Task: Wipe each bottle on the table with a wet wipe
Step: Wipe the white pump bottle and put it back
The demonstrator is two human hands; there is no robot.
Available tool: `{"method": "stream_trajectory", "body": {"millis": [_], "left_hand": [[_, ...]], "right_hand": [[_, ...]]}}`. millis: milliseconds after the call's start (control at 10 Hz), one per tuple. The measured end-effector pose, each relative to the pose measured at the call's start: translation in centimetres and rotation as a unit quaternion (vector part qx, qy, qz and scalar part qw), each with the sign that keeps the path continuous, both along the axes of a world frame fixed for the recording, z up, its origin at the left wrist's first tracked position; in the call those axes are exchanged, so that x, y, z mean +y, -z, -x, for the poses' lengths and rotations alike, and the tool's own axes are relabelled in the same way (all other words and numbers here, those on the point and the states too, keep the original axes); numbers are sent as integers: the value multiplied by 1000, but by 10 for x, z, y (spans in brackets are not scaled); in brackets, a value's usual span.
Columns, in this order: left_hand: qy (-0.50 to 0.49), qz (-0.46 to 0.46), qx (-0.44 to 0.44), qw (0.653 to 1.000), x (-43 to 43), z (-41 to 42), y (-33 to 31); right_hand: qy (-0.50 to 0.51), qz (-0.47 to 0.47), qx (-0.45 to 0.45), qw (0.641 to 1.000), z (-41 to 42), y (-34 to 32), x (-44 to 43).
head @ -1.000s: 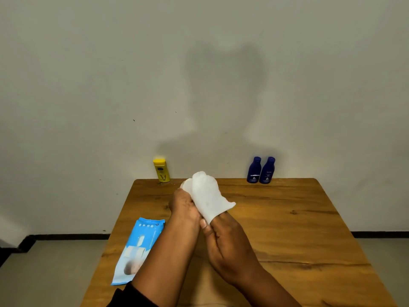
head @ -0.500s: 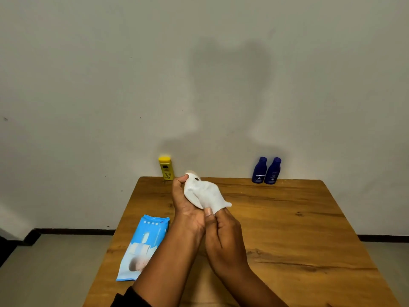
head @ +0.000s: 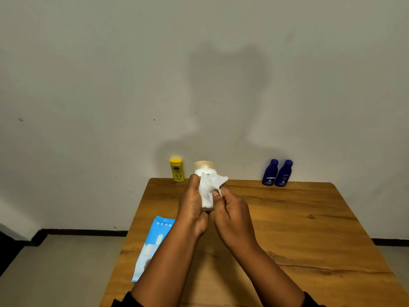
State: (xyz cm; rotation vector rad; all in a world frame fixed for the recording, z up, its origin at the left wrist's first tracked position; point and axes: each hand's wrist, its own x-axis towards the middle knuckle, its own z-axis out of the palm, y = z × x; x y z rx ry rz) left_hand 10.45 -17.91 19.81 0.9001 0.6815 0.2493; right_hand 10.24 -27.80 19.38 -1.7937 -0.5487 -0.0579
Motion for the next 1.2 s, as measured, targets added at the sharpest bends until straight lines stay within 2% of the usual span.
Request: {"method": "stream_trajectory", "body": {"millis": [100,200,300,400,500,600,700,800,900,1000,1100,1200], "left_hand": [[-21,-11,6,1000,22,0,14],[-62,-16,3,998,47,8,18],[-81,-7,-6,997,69,16,20],[-80,1,-16,997,89,24,25],[-76,-6,-15,997,107,30,32],[-57,-24,-15,998,124,32,39],[-36,-50,-16,998,143,34,43],[-23,-81,-4,996,164,32,52],[-22,-126,9,992,184,28,61],[-26,-134,18,990,202,20,73],[-10,-143,25,989,219,11,85],[26,-177,32,983,235,-3,96]], "right_hand": [[-45,-59,112,991,4,0,10],[40,-114,224,967,0,6,17],[144,-116,312,932,-15,18,22],[193,-157,387,888,-27,27,33],[200,-189,422,864,-35,37,49],[169,-161,395,889,-37,46,68],[137,32,290,947,-36,54,87],[77,269,214,936,-40,63,103],[-7,426,206,881,-48,72,118],[-66,348,256,899,-57,77,134],[-79,234,300,921,-70,90,157],[-45,180,332,925,-84,105,185]]}}
